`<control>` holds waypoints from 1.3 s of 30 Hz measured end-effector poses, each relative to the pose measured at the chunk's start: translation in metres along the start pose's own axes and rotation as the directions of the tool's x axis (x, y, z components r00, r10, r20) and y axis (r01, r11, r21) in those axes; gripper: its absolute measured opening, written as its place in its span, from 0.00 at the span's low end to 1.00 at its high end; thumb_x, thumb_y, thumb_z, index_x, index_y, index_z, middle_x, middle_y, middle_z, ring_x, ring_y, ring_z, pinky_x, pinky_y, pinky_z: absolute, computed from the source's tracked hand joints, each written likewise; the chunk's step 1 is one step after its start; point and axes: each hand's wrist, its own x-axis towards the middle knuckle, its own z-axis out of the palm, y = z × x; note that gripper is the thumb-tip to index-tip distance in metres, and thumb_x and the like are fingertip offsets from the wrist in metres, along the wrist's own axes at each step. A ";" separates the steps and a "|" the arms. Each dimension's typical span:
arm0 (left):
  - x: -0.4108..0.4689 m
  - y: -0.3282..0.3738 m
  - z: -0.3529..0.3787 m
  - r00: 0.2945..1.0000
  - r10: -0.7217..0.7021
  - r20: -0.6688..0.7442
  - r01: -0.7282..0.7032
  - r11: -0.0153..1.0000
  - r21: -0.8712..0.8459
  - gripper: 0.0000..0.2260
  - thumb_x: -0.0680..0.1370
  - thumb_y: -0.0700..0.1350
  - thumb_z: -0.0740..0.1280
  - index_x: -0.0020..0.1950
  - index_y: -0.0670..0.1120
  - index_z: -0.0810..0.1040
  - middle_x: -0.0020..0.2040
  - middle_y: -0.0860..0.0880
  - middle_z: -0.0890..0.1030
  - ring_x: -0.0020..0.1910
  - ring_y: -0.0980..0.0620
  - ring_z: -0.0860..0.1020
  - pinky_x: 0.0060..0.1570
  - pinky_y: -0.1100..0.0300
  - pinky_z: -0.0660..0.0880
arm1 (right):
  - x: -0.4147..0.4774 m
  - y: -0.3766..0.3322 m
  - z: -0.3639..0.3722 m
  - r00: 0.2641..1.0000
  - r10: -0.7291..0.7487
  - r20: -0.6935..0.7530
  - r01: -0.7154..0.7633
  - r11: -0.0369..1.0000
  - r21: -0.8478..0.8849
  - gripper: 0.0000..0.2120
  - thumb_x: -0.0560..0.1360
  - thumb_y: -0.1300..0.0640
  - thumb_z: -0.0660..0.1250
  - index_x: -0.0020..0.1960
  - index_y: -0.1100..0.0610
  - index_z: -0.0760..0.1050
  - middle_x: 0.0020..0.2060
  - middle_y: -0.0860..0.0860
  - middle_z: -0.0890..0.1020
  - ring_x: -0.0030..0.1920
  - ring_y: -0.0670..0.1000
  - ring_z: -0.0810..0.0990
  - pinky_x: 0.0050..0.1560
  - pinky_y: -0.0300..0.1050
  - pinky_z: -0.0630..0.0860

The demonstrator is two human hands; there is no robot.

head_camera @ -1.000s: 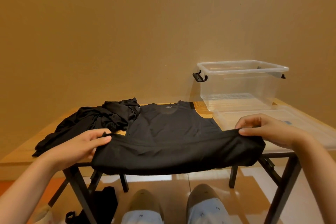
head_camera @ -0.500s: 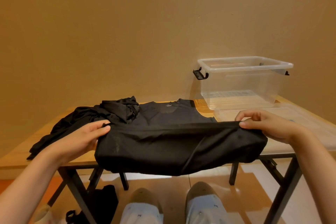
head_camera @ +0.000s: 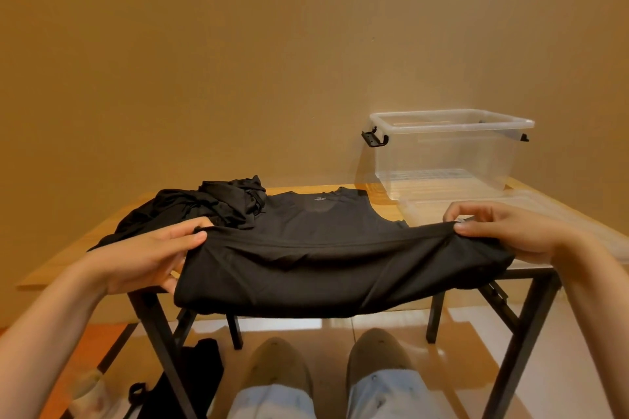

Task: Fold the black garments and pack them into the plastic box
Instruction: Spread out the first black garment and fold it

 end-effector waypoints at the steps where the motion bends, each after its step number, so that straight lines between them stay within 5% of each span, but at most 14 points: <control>1: 0.000 0.000 0.000 1.000 0.006 -0.007 -0.006 1.000 -0.019 0.33 0.66 0.59 0.77 0.66 0.50 0.72 0.57 0.46 0.82 0.47 0.47 0.83 0.34 0.54 0.79 | 0.000 -0.001 0.000 1.000 -0.006 -0.012 0.005 1.000 -0.011 0.13 0.71 0.49 0.72 0.49 0.57 0.78 0.46 0.57 0.80 0.41 0.55 0.78 0.39 0.43 0.76; 4: 0.009 -0.001 -0.004 0.988 0.094 -0.125 -0.092 0.995 0.024 0.29 0.67 0.62 0.75 0.57 0.44 0.73 0.44 0.46 0.79 0.35 0.50 0.79 0.32 0.59 0.76 | 0.007 -0.005 0.002 0.986 -0.053 -0.160 0.041 0.996 -0.079 0.10 0.74 0.53 0.69 0.50 0.58 0.78 0.47 0.57 0.82 0.43 0.54 0.81 0.41 0.41 0.78; 8: 0.033 -0.001 -0.022 0.899 0.238 -0.368 -0.200 0.970 0.140 0.37 0.58 0.70 0.76 0.55 0.45 0.78 0.50 0.42 0.82 0.44 0.45 0.81 0.42 0.55 0.80 | 0.030 -0.010 -0.002 0.919 -0.188 -0.346 0.108 0.965 -0.238 0.26 0.62 0.35 0.74 0.50 0.52 0.82 0.48 0.51 0.84 0.48 0.49 0.83 0.45 0.41 0.76; 11: 0.064 0.005 -0.032 0.850 0.266 -0.455 -0.218 0.963 0.156 0.19 0.74 0.59 0.69 0.54 0.46 0.81 0.53 0.43 0.83 0.48 0.48 0.83 0.44 0.58 0.80 | 0.062 -0.012 -0.009 0.876 -0.213 -0.433 0.093 0.955 -0.280 0.06 0.75 0.53 0.68 0.49 0.53 0.81 0.44 0.50 0.84 0.47 0.47 0.82 0.45 0.38 0.75; 13: 0.091 0.008 -0.041 0.823 0.247 -0.511 -0.179 0.967 0.180 0.10 0.80 0.48 0.63 0.53 0.46 0.81 0.52 0.43 0.84 0.44 0.52 0.83 0.43 0.59 0.78 | 0.091 -0.009 -0.016 0.841 -0.209 -0.500 0.041 0.945 -0.325 0.05 0.77 0.58 0.66 0.48 0.55 0.80 0.43 0.51 0.84 0.46 0.47 0.82 0.44 0.37 0.74; 17: 0.148 0.011 -0.065 0.804 0.218 -0.552 -0.107 0.968 0.227 0.09 0.82 0.45 0.62 0.53 0.43 0.81 0.47 0.47 0.84 0.41 0.57 0.82 0.42 0.60 0.76 | 0.154 0.002 -0.035 0.781 -0.218 -0.586 -0.061 0.906 -0.418 0.05 0.77 0.57 0.67 0.47 0.56 0.81 0.41 0.50 0.83 0.46 0.48 0.81 0.44 0.40 0.75; 22: 0.223 0.015 -0.104 0.792 0.223 -0.569 -0.006 0.934 0.357 0.09 0.82 0.45 0.63 0.51 0.42 0.81 0.48 0.38 0.83 0.43 0.49 0.79 0.40 0.57 0.73 | 0.239 0.009 -0.062 0.701 -0.292 -0.651 -0.259 0.745 -0.614 0.07 0.79 0.54 0.65 0.52 0.54 0.80 0.45 0.50 0.83 0.48 0.51 0.80 0.48 0.49 0.77; 26: 0.290 0.006 -0.134 0.770 0.278 -0.574 0.152 0.794 0.589 0.09 0.81 0.48 0.65 0.48 0.45 0.81 0.45 0.45 0.83 0.46 0.45 0.80 0.45 0.52 0.74 | 0.318 0.025 -0.071 0.715 -0.320 -0.622 -0.332 0.627 -0.704 0.09 0.81 0.57 0.60 0.53 0.58 0.78 0.48 0.56 0.82 0.48 0.58 0.79 0.45 0.52 0.77; 32: 0.345 -0.030 -0.157 0.781 0.305 -0.546 0.316 0.560 0.766 0.08 0.80 0.51 0.66 0.52 0.50 0.82 0.51 0.50 0.83 0.56 0.46 0.77 0.61 0.47 0.69 | 0.376 0.074 -0.071 0.749 -0.165 -0.641 -0.524 0.445 -0.726 0.05 0.75 0.69 0.58 0.47 0.61 0.68 0.43 0.57 0.75 0.39 0.58 0.70 0.37 0.47 0.66; 36: 0.361 -0.033 -0.161 0.771 0.335 -0.541 0.338 0.505 0.794 0.09 0.80 0.51 0.64 0.53 0.49 0.81 0.51 0.50 0.83 0.56 0.46 0.77 0.62 0.48 0.65 | 0.388 0.087 -0.077 0.721 -0.162 -0.674 -0.548 0.462 -0.697 0.06 0.75 0.68 0.59 0.46 0.60 0.64 0.42 0.55 0.70 0.39 0.56 0.68 0.37 0.46 0.63; 39: 0.365 -0.033 -0.159 0.759 0.335 -0.558 0.392 0.449 0.803 0.09 0.80 0.52 0.65 0.53 0.48 0.80 0.50 0.48 0.83 0.55 0.45 0.77 0.59 0.50 0.66 | 0.391 0.093 -0.080 0.713 -0.097 -0.694 -0.537 0.561 -0.630 0.11 0.81 0.61 0.52 0.60 0.61 0.69 0.50 0.58 0.73 0.46 0.59 0.71 0.43 0.49 0.64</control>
